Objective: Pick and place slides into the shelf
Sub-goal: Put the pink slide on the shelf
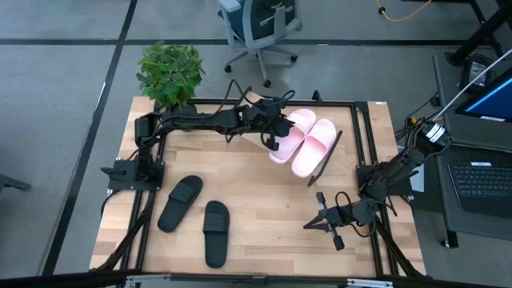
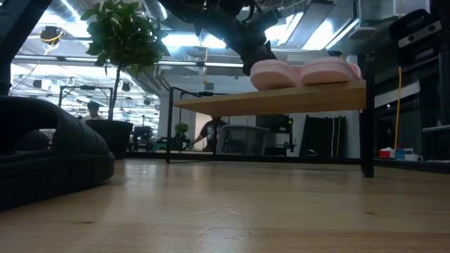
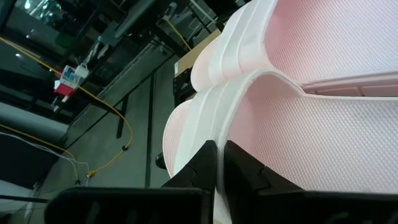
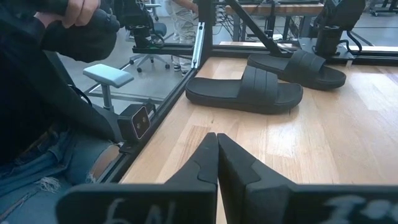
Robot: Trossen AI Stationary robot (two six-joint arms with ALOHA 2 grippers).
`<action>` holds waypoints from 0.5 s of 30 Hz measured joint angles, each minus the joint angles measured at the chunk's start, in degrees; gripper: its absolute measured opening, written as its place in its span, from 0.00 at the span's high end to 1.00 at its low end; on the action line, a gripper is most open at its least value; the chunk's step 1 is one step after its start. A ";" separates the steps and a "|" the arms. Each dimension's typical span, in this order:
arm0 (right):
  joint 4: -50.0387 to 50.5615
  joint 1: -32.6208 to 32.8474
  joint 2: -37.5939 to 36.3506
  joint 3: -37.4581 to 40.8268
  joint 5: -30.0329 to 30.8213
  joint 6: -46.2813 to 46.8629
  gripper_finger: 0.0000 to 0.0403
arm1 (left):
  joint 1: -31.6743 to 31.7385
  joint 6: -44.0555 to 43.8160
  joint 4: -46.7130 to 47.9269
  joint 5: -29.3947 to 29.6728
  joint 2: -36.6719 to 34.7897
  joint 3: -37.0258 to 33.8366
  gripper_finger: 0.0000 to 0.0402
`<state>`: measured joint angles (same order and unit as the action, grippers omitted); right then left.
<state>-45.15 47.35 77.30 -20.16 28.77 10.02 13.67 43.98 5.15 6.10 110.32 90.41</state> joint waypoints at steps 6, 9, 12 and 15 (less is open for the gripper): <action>0.00 0.00 0.00 0.02 0.00 0.00 0.99 | -0.05 -0.06 0.39 -0.05 -0.02 0.00 0.96; 0.00 0.00 0.00 0.02 -0.01 0.03 0.99 | -0.15 0.07 0.68 -0.61 -0.02 -0.02 0.96; 0.00 0.00 0.00 0.02 -0.02 0.17 0.99 | -0.23 0.08 0.66 -0.67 -0.02 -0.02 0.96; 0.00 0.00 0.00 0.02 -0.02 0.17 0.99 | -0.24 0.09 0.66 -0.71 -0.02 -0.02 0.96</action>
<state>-45.15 47.35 77.30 -20.14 28.75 10.20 13.43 44.07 5.80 5.39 110.30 90.39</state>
